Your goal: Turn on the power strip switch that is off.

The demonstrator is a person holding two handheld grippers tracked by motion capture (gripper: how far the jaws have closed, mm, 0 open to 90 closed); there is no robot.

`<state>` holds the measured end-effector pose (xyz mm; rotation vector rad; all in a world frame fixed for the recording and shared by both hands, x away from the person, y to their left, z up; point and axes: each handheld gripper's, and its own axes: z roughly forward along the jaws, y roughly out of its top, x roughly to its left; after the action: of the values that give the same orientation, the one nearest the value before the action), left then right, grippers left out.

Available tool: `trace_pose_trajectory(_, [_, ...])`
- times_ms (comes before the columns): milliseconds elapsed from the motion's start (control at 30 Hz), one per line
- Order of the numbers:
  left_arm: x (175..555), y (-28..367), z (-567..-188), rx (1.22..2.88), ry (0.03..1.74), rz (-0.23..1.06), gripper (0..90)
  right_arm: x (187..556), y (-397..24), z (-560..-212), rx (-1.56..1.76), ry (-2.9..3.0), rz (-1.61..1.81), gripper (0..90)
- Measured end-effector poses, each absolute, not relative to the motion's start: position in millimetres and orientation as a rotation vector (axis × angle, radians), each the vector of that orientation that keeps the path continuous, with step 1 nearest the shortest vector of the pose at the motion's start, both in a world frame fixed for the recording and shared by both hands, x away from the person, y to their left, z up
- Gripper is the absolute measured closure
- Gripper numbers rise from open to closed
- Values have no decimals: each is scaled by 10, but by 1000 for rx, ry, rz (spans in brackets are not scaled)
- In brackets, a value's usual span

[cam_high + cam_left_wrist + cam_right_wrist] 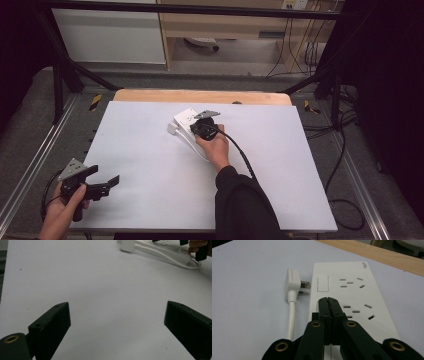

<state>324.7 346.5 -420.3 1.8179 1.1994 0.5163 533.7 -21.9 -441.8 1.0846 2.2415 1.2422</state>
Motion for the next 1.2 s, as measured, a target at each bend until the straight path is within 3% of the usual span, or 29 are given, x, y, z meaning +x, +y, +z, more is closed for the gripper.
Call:
trace_pose_trajectory(767, [3249,3465,-4205,1822,1198,519,70,5301,-251,-4344,1063,2243,1264,900])
trace_pose_trajectory(967, [3247,3463,-4204,1824,1200,520,70,5289,-284,-4264,1089,2215,1284,793])
trace_pose_trajectory(1200, [3246,3463,-4203,1824,1200,522,71,5262,-323,-4169,1117,2190,1293,553])
